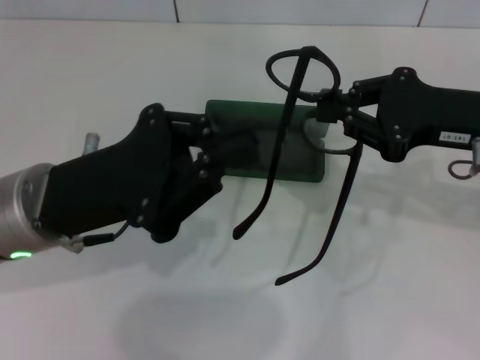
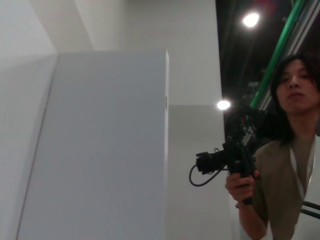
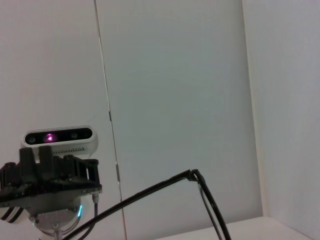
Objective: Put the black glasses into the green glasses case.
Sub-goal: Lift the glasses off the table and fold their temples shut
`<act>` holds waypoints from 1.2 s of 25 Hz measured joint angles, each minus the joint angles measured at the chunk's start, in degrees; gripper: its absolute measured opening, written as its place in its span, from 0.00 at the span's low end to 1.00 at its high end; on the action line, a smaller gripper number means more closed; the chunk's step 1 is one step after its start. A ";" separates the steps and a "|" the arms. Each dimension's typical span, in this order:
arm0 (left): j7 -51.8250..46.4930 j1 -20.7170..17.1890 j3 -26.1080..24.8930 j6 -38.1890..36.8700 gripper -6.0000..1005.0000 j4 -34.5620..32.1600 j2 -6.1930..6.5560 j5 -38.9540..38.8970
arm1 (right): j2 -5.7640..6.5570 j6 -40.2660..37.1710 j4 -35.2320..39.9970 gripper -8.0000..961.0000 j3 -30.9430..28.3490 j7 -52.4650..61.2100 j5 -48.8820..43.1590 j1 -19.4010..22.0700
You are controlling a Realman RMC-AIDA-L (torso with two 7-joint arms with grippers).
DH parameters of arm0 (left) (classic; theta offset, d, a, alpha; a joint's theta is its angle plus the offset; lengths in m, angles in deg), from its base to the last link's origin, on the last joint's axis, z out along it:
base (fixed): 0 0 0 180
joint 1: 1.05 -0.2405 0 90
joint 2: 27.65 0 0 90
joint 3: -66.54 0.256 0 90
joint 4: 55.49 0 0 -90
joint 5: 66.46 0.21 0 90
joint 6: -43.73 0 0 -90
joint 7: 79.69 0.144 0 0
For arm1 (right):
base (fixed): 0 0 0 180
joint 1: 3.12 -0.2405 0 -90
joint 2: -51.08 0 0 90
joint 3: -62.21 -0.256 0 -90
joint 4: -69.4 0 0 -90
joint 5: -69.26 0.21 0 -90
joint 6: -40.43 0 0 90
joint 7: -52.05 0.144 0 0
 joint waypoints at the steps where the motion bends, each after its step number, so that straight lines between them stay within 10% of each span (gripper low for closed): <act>1: 0.08 0.51 0.26 0.01 0.08 0.18 -0.04 -0.06 | -0.01 -0.01 -0.40 0.10 -0.02 0.01 0.08 -0.23; 13: 3.52 8.45 1.45 2.79 0.08 10.46 -0.35 0.92 | -0.30 -2.68 -5.74 0.10 0.47 -2.29 2.13 -4.30; 30: 3.68 9.38 2.05 7.69 0.08 11.85 -0.89 -0.32 | -0.25 -7.35 -10.08 0.10 0.73 -4.01 5.04 -6.79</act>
